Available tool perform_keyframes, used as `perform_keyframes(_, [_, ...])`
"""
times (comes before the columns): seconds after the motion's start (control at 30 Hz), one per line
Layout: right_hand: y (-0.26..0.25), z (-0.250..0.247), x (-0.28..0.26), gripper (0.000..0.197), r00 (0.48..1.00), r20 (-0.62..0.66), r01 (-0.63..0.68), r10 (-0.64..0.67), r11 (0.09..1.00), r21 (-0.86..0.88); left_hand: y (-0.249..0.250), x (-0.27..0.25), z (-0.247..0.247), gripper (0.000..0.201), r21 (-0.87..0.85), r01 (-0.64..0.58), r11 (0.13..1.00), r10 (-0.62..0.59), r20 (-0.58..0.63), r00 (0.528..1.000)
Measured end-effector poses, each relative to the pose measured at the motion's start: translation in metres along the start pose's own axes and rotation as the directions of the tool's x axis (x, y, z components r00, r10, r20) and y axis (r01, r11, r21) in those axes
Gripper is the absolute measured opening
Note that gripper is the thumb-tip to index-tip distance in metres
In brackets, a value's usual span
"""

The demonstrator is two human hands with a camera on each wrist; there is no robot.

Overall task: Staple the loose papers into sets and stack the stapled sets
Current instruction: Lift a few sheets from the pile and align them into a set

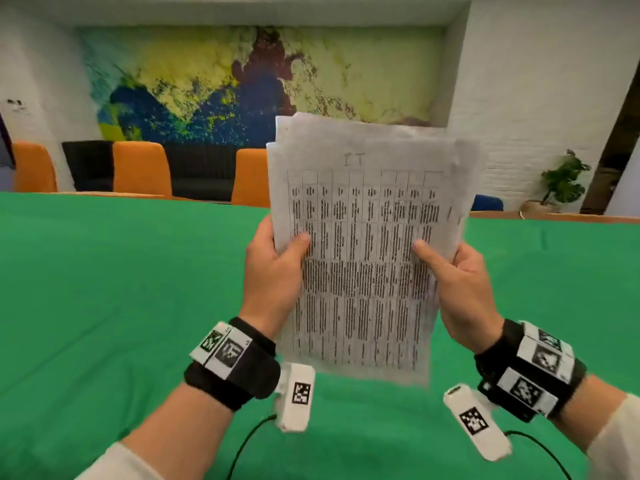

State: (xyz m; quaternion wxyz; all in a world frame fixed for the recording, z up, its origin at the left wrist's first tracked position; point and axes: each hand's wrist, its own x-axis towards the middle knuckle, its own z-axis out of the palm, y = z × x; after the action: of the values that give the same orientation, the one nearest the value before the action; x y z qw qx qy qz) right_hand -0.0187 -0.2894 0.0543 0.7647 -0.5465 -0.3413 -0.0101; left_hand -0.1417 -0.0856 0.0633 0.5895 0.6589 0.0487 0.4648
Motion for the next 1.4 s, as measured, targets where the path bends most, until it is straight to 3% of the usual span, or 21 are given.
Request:
perform_keyframes(0.13, [-0.010, 0.003, 0.016, 0.022, 0.997, 0.025, 0.077, -0.076, 0.996, -0.044, 0.007, 0.015, -0.002, 0.013, 0.171, -0.099, 0.980, 0.093, 0.039, 0.995])
perform_keyframes(0.33, [0.019, 0.003, 0.009, 0.023, 0.995, 0.084, -0.039, 0.055, 0.982, -0.185, -0.025, -0.008, -0.008, 0.030, 0.105, 0.091, 0.990, -0.106, 0.142, 0.984])
perform_keyframes(0.57, [-0.017, 0.010, 0.032, 0.024, 0.997, 0.066, 0.046, -0.036, 0.987, -0.152, 0.015, 0.027, 0.007, 0.035, 0.240, -0.064, 0.969, 0.051, 0.057, 0.997])
perform_keyframes(0.77, [0.017, 0.000, 0.009, 0.027, 0.982, 0.119, -0.122, 0.145, 0.975, -0.185, -0.021, -0.012, -0.007, 0.072, 0.107, 0.130, 0.986, -0.143, 0.132, 0.981])
perform_keyframes(0.97, [-0.006, 0.008, 0.025, 0.021, 0.993, 0.084, -0.074, 0.080, 0.995, -0.067, -0.002, 0.016, 0.011, 0.051, 0.039, 0.048, 0.998, -0.047, -0.006, 0.999])
perform_keyframes(1.2, [0.032, -0.003, 0.001, 0.028, 0.990, 0.027, -0.133, 0.136, 0.987, -0.096, -0.050, -0.017, 0.000, 0.032, 0.125, 0.163, 0.979, -0.175, 0.091, 0.980])
perform_keyframes(1.4, [0.021, 0.009, 0.010, 0.015, 0.999, -0.018, -0.046, 0.045, 0.997, -0.063, -0.025, 0.000, 0.017, 0.020, 0.082, 0.058, 0.995, -0.058, 0.006, 0.998])
